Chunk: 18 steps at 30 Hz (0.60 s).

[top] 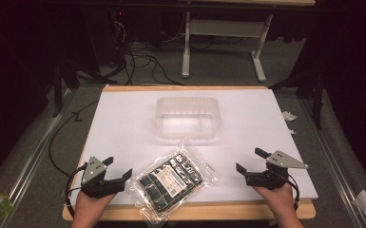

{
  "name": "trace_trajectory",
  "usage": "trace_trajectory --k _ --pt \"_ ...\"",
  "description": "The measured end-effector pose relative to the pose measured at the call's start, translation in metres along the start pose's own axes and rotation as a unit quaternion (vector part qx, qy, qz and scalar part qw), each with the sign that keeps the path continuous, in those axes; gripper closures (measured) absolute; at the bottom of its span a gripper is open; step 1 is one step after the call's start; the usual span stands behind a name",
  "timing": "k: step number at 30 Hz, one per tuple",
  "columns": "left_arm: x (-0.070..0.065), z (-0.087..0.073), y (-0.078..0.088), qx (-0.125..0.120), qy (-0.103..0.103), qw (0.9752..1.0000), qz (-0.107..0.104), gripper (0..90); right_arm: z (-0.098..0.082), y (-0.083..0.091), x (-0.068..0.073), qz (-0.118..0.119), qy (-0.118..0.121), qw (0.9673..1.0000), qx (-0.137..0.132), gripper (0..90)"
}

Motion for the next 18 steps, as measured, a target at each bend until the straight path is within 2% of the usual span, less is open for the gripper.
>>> trace_trajectory --k 3,7,13,18 --pt "0.0014 -0.0005 0.0000 -0.001 0.013 0.9999 -0.002 19.4 -0.0040 0.0008 -0.0082 -0.004 -0.010 0.9999 0.006 2.1" --pt "0.0012 -0.0014 -0.0014 0.002 0.012 0.9999 -0.003 20.2 -0.0041 0.0045 -0.0114 0.010 -0.029 0.9995 -0.003 1.1" --pt "0.0037 -0.0034 -0.0016 0.005 0.013 0.9999 -0.005 20.4 -0.0025 0.0059 -0.0092 -0.001 -0.024 0.9997 -0.004 1.4" --pt "0.0067 -0.0023 0.0033 -0.003 0.018 0.9998 -0.003 21.1 -0.0034 0.0038 -0.0080 0.000 -0.025 0.9997 -0.002 1.4"
Point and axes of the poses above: each handheld gripper's, and its own axes: y roughly backward along the jaws, z roughly out of its top, x roughly to its left, the point moved 10 cm from there along -y, roughly forward along the jaws, and after that the axes turned 14 degrees about x, right-handed, at the moved point
